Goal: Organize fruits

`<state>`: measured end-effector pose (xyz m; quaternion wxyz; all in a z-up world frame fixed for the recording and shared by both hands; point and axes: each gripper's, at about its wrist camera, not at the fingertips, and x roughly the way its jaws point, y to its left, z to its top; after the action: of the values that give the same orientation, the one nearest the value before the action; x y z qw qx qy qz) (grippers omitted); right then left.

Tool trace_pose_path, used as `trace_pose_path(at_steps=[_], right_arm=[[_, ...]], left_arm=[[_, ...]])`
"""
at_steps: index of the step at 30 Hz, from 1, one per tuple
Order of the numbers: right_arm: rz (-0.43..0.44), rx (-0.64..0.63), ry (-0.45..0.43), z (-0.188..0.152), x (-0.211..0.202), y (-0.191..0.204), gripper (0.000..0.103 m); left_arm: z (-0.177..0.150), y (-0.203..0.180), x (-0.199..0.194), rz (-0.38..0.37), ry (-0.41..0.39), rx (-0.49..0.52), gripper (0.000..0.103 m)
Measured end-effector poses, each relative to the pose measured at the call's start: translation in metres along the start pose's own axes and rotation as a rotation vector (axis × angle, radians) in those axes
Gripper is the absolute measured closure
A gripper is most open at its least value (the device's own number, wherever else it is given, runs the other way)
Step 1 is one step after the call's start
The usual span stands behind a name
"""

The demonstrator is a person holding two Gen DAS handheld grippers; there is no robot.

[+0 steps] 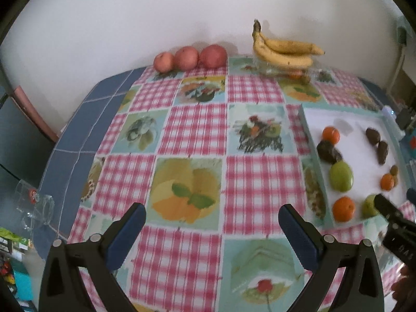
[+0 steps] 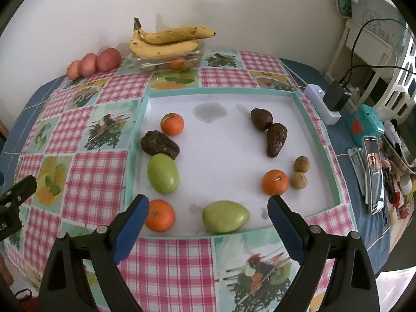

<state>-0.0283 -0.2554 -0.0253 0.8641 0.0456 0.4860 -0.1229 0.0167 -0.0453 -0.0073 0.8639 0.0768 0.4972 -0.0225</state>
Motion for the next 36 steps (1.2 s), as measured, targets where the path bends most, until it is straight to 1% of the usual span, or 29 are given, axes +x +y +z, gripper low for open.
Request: trace_pose_path(at_steps=[2, 4, 8, 12, 17, 28, 36], right_arm=[[0.004, -0.006, -0.005, -0.003, -0.004, 0.002, 0.010], [0.008, -0.010, -0.009, -0.005, -0.006, 0.003, 0.010], [0.004, -0.009, -0.025, -0.005, -0.010, 0.002, 0.010], [0.017, -0.015, -0.019, -0.005, -0.010, 0.003, 0.010], [0.023, -0.025, -0.030, -0.006, -0.013, 0.005, 0.010], [0.035, -0.031, -0.054, -0.007, -0.021, 0.009, 0.010], [0.042, -0.037, -0.051, -0.008, -0.021, 0.010, 0.010]], left_arm=[[-0.004, 0.002, 0.003, 0.004, 0.028, -0.001, 0.000], [-0.005, 0.004, 0.004, -0.008, 0.043, -0.010, 0.000], [-0.006, 0.006, 0.005, -0.024, 0.049, -0.021, 0.000], [-0.005, 0.006, 0.005, -0.034, 0.051, -0.027, 0.000], [-0.006, 0.004, 0.005, -0.032, 0.054, -0.018, 0.000], [-0.006, 0.006, 0.008, -0.045, 0.066, -0.031, 0.000], [-0.006, 0.006, 0.009, -0.049, 0.072, -0.033, 0.000]])
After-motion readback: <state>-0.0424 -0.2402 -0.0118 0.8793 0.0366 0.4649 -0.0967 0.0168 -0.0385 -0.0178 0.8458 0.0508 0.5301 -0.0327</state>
